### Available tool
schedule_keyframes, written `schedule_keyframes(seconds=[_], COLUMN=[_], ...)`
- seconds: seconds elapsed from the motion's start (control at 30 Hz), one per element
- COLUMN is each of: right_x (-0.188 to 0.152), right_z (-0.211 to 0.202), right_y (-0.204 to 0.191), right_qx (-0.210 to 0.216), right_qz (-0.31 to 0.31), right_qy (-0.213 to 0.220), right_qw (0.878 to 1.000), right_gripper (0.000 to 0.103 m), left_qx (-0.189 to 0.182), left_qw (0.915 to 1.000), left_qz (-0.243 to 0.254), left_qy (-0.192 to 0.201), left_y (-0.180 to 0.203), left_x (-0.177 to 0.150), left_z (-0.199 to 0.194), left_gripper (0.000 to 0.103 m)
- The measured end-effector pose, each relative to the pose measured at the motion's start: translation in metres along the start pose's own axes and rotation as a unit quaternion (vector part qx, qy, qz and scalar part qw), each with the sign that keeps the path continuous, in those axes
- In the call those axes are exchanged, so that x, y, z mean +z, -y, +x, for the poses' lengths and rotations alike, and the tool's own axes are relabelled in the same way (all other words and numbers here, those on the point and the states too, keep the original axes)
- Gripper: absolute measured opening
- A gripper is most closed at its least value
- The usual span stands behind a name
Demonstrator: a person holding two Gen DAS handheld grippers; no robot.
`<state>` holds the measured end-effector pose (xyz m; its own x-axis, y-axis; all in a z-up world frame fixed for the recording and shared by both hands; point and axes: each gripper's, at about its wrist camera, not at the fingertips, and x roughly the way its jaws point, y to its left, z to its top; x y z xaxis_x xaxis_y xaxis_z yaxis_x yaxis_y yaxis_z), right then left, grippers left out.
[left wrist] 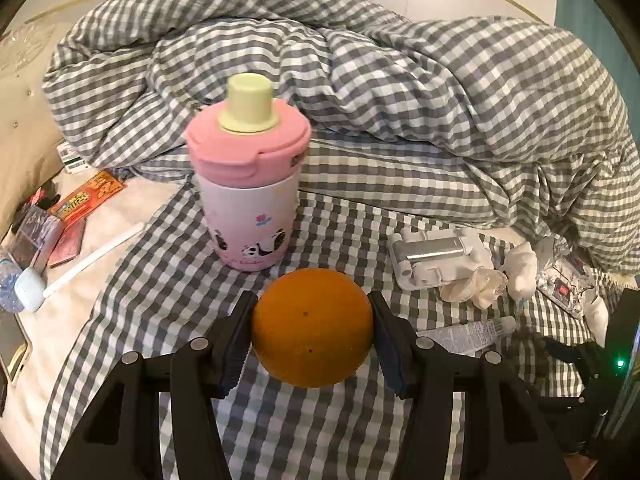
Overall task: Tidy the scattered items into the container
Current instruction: 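Grasp the orange with the left tool while the right grasps the bead bracelet, then lift the orange and bead bracelet off the bed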
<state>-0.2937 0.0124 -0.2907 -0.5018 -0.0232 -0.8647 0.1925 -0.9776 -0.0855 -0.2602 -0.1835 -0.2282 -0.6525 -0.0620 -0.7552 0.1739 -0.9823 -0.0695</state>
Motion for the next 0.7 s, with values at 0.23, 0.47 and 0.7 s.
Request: schedule_keyframes(seconds=[0.23, 0.47, 0.7], right_x=[-0.001, -0.009, -0.011], right_z=[-0.005, -0.018, -0.051], right_y=[-0.003, 0.002, 0.009], right_qx=[0.012, 0.025, 0.037], right_qz=[0.000, 0.013, 0.023], right_qy=[0.004, 0.013, 0.035], right_qw=[1.000, 1.000, 0.998], right_gripper=[0.022, 0.022, 0.000], left_qx=[-0.003, -0.001, 0.005], left_qw=[0.9999, 0.9998, 0.9994], left_qz=[-0.013, -0.019, -0.020], left_qy=[0.003, 0.011, 0.028], left_y=[-0.008, -0.010, -0.004], left_x=[-0.005, -0.005, -0.005], left_z=[-0.014, -0.028, -0.051], left_gripper=[0.056, 0.056, 0.056])
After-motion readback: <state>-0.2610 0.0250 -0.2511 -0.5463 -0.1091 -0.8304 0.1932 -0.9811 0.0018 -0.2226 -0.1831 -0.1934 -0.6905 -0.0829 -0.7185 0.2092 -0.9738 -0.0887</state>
